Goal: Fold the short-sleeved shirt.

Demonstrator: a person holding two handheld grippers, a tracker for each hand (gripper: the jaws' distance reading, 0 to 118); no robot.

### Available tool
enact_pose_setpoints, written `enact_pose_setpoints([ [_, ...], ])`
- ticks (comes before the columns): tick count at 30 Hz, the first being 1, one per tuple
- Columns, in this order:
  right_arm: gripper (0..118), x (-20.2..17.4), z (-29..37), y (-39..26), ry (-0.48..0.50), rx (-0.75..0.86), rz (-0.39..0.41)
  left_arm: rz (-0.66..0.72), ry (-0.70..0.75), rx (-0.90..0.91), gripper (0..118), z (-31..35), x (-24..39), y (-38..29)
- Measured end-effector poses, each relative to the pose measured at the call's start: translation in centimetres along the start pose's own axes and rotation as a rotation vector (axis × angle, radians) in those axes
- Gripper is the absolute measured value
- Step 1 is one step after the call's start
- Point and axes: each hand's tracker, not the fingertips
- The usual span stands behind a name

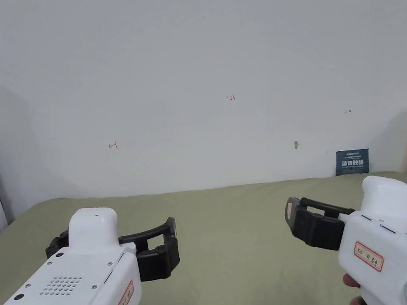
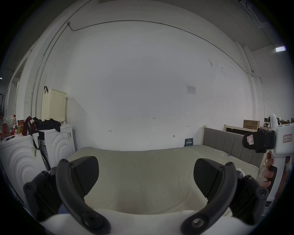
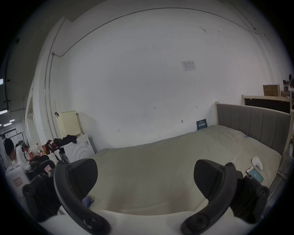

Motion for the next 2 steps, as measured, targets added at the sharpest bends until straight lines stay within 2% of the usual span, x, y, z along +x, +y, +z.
enact_pose_setpoints([
  [2, 118, 0.17, 0.02, 0.08, 0.015, 0.007, 0.013, -0.002, 0.001, -0.002, 118, -0.01, -0.05, -0.01],
])
